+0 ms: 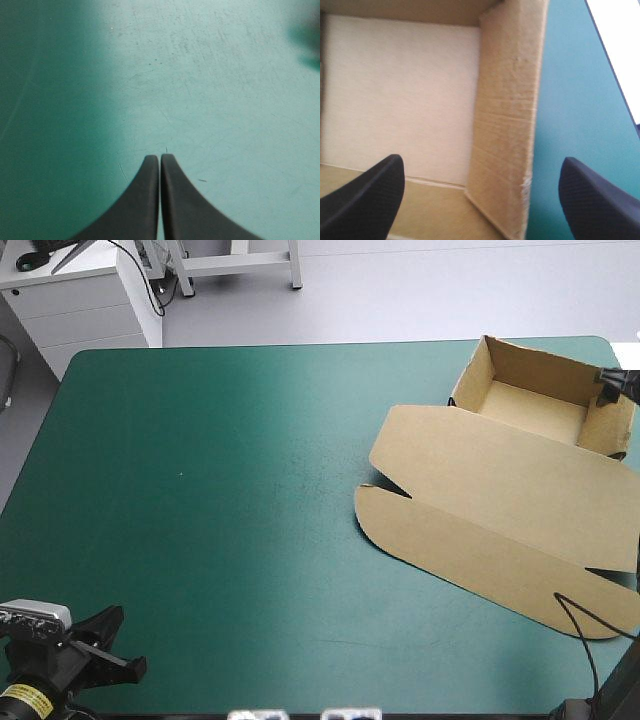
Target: Fold the box
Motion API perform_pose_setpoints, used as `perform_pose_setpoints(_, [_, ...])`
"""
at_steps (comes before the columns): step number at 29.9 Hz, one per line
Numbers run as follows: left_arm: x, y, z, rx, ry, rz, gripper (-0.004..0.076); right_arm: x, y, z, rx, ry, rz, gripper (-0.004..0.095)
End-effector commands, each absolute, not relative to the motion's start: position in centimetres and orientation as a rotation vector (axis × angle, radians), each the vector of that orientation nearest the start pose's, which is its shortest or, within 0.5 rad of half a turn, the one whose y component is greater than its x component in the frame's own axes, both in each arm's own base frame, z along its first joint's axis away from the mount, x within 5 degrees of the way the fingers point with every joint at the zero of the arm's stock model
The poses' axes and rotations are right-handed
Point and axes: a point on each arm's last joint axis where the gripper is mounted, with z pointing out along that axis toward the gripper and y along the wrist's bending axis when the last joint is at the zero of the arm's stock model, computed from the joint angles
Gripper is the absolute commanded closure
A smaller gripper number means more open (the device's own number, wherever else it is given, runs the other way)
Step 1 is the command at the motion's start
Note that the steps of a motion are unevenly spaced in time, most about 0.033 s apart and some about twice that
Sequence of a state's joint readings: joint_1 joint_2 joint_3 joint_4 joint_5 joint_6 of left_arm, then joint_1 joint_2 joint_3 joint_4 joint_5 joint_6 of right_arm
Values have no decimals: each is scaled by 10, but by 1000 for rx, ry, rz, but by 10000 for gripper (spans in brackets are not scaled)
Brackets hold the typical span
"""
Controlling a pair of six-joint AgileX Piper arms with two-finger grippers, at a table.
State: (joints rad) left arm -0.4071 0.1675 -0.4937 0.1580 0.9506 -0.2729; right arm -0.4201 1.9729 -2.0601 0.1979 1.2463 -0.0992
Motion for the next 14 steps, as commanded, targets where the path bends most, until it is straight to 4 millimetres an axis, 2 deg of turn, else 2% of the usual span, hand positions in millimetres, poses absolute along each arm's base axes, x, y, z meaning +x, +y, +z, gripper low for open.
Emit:
perform_pose_setpoints(1, [32,-1,295,165,2030,-237,731,361,-131,440,358,2339,179,153])
perform_pose_setpoints(4, [31,-1,294,165,2039,-237,731,336,-97,479,232,2233,264,286])
perform_pose_setpoints(8, [31,-1,293,164,2051,-235,731,306,-31,515,-41,2146,302,597])
perform_pose_setpoints(11, [31,-2,293,163,2054,-244,731,284,18,524,-266,2131,266,890])
perform_pose_setpoints(12, [31,-2,293,163,2054,-244,731,277,35,522,-344,2133,257,920])
perform_pose_setpoints(14, [31,-2,293,163,2055,-249,731,263,62,516,-490,2140,240,919])
